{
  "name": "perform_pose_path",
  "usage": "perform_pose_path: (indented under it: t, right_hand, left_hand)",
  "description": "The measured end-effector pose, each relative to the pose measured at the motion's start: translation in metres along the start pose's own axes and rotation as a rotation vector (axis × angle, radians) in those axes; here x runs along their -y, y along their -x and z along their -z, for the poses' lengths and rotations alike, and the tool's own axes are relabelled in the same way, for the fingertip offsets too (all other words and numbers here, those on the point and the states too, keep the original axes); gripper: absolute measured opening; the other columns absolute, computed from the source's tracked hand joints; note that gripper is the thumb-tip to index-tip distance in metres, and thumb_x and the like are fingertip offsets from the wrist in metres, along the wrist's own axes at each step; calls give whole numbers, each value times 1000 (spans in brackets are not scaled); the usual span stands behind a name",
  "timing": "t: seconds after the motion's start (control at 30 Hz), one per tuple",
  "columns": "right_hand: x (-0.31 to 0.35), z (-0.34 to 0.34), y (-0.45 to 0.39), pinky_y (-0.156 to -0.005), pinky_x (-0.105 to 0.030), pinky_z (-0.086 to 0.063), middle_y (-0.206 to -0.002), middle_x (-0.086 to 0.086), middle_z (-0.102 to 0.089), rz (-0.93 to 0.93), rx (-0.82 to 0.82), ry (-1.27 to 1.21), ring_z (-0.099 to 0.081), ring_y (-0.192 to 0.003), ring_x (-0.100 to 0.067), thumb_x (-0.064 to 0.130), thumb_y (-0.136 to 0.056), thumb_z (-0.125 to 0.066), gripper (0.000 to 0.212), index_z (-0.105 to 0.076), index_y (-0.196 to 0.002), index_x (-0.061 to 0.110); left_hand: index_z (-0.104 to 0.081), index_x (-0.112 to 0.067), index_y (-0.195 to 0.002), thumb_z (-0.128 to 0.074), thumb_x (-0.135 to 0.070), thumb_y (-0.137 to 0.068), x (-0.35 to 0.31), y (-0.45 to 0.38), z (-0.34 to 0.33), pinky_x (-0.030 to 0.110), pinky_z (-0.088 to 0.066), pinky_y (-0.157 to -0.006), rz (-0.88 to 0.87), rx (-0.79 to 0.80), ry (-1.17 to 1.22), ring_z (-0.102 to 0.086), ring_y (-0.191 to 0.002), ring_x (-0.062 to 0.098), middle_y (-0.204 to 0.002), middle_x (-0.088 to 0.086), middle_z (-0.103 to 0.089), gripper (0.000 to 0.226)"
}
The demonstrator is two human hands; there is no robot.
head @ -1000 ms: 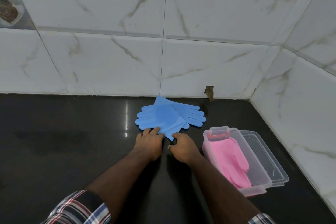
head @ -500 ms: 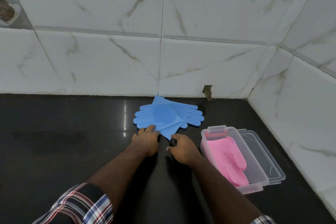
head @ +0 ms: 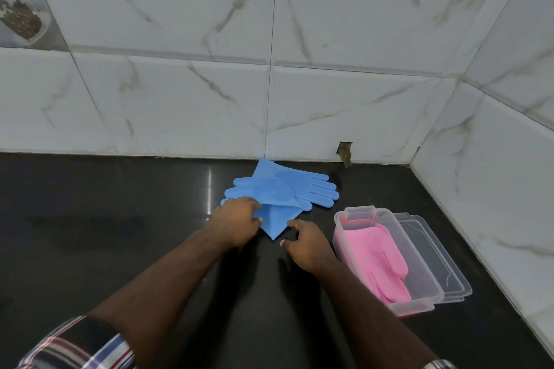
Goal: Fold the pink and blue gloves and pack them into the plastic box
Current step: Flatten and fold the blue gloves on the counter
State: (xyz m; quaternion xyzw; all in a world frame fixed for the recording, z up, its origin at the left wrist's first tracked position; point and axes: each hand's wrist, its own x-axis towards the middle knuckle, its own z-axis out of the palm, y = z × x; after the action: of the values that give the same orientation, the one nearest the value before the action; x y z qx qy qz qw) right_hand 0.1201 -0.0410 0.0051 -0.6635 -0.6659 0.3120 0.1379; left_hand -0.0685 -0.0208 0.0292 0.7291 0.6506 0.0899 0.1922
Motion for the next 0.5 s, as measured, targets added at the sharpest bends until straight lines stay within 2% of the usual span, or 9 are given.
perform_pose_path:
  t: [0.03,0.1,0.17,0.23,0.33,0.43,0.5]
  right_hand:
    - [3,-3,1,-110,-31,-36,-146,-5,-44,-1,-6,-9,-48,-130,-20,27,-87,-69,57,-50,-141,21]
    - [10,-10,0,-111,-33,-38,-146,-6,-42,-20,-8,-64,-49,-128,-22,26,-85,-71,54,-56,-136,23]
    - [18,-19,0,-109,-37,-41,-144,-6,-43,-59,-15,-143,-51,-126,-23,26,-83,-73,53,-58,-134,23]
    - [25,-27,0,-106,-33,-43,-145,-6,-45,-112,-23,-241,-50,-127,-23,26,-85,-71,56,-54,-138,19]
    - [34,-29,3,-92,-25,-40,-143,-6,-50,-149,-76,-368,-52,-126,-22,21,-89,-67,59,-47,-143,11]
    - [40,-22,10,-106,-35,-39,-149,-2,-45,55,-284,-77,-44,-134,-27,21,-88,-61,52,-51,-138,12]
    - [44,-12,16,-105,-47,-39,-156,4,-35,176,-446,203,-37,-137,-28,22,-87,-61,48,-54,-134,17]
  left_hand:
    - [-63,-13,-101,-53,-26,-93,2,5,3,39,-51,-91,-11,-16,38,-59,-103,21,-121,3,-66,18]
    - [-67,-12,-120,-54,-21,-97,3,17,11,28,-46,-95,-26,-47,140,-61,-113,18,-130,0,-65,28]
    - [-63,-15,-133,-55,-19,-99,3,30,21,19,-40,-93,-23,-98,228,-60,-118,14,-137,-3,-62,35]
    - [-65,-18,-132,-56,-20,-99,8,40,29,20,-41,-91,-5,-173,283,-61,-114,13,-133,-5,-64,34]
    - [-69,-23,-124,-58,-18,-97,22,52,37,24,-48,-88,53,-249,339,-64,-103,11,-119,-7,-70,30]
    - [-73,-24,-118,-61,-15,-94,36,60,41,26,-51,-86,95,-298,376,-66,-93,11,-104,-9,-72,28]
    - [-75,-25,-111,-62,-14,-93,42,61,43,30,-54,-82,110,-345,408,-67,-87,12,-99,-6,-73,25]
